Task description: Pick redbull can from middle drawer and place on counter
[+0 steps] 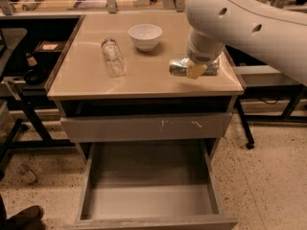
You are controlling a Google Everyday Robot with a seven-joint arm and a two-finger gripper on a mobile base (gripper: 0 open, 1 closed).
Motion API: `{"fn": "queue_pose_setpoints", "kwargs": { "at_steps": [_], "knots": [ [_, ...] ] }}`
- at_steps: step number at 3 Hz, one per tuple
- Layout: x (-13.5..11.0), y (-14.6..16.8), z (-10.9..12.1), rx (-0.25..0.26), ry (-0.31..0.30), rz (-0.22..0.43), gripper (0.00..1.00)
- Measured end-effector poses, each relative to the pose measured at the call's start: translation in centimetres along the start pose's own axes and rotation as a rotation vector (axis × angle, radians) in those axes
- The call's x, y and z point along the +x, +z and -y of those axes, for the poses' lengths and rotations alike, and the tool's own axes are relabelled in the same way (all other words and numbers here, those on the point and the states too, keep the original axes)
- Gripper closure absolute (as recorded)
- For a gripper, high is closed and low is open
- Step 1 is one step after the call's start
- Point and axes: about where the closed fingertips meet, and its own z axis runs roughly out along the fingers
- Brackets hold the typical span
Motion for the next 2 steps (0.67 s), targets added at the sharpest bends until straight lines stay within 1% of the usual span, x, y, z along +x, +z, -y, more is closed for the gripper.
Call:
{"fn": "queue_pose_setpoints", "kwargs": {
  "at_steps": [1,2],
  "knots": [
    [-0.1,1.9,1.8,-0.026,0.007,0.02,1.0],
    [-0.6,4.1,3.0,-0.058,0.015,0.073,1.0]
  ]
}}
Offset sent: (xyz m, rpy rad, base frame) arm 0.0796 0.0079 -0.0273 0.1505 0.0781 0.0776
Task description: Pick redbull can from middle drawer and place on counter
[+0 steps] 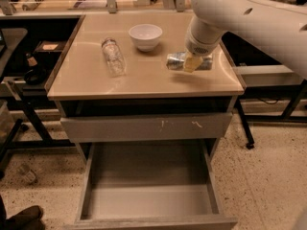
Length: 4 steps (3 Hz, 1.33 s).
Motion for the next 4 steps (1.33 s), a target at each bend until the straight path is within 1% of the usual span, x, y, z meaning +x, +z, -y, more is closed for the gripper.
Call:
{"fn": "queue_pose_setpoints", "kwargs": {
  "at_steps": [1,2,3,4],
  "knots": [
    [-1.1,2.2,0.7,-0.052,0.004,0.065,1.0],
    [-2.2,4.5,0.8,-0.1,0.004,0.112,1.0],
    [-2.8,5.9,0.5,-0.138,0.002,0.142,1.0],
    [-2.9,6.0,0.5,-0.139,0.002,0.144,0.82]
  ]
}}
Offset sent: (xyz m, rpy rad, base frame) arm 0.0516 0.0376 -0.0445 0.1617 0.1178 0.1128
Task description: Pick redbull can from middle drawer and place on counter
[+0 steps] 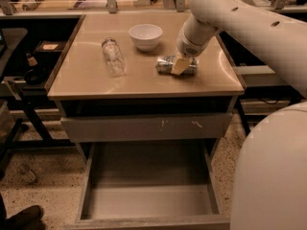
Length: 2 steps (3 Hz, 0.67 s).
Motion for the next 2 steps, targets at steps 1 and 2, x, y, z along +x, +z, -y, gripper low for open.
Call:
{"fn": "queue_pose_setpoints", "kwargs": {
  "at_steps": [1,2],
  "knots": [
    [0.0,0.0,0.0,0.0,0.0,0.0,0.59],
    [0.0,0.01,-0.01,0.0,0.0,0.0,0.35]
  ]
}}
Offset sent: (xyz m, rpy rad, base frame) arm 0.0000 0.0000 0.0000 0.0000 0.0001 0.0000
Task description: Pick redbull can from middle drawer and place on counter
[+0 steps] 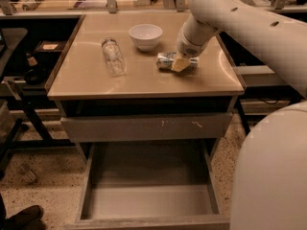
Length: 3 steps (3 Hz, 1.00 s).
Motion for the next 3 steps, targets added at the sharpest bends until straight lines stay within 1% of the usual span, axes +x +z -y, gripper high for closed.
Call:
{"fn": "queue_pose_setpoints", "kwargs": {
  "at_steps": [1,2,3],
  "knots": [
    [0.0,0.0,0.0,0.0,0.0,0.0,0.12],
    [0.0,0.01,0.0,0.0,0.0,0.0,0.0],
    [0.0,0.01,-0.01,0.0,0.0,0.0,0.0]
  ]
}}
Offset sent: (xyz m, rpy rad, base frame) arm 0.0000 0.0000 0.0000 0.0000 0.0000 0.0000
